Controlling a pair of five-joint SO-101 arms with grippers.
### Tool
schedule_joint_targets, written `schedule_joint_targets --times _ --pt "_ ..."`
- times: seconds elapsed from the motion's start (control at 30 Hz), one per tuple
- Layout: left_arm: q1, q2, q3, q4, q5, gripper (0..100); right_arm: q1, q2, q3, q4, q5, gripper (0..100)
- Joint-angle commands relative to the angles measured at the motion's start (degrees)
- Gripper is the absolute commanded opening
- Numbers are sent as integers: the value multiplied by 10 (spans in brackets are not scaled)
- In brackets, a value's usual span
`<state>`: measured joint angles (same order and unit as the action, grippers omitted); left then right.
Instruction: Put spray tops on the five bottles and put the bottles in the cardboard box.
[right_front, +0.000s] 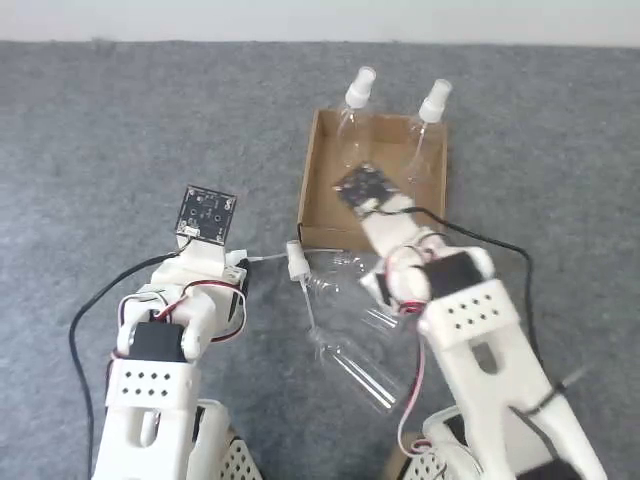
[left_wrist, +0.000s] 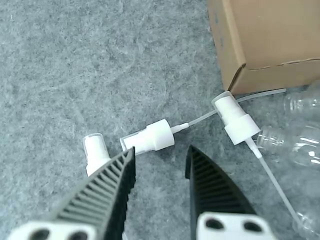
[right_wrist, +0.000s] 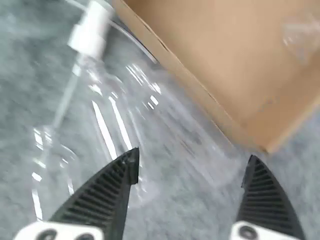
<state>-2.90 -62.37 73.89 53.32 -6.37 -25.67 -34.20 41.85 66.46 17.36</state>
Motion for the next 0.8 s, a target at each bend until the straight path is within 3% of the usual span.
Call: schedule_joint_targets --times 0.0,0.4,0.77 --pt "-3 2 -5 -13 -3 152 -65 64 -87 13 -32 269" --pt "-3 2 -4 -13 -4 152 -157 193 -105 18 -31 270" --pt "-3 2 -4 -13 -4 152 -155 276 -105 -22 -36 258"
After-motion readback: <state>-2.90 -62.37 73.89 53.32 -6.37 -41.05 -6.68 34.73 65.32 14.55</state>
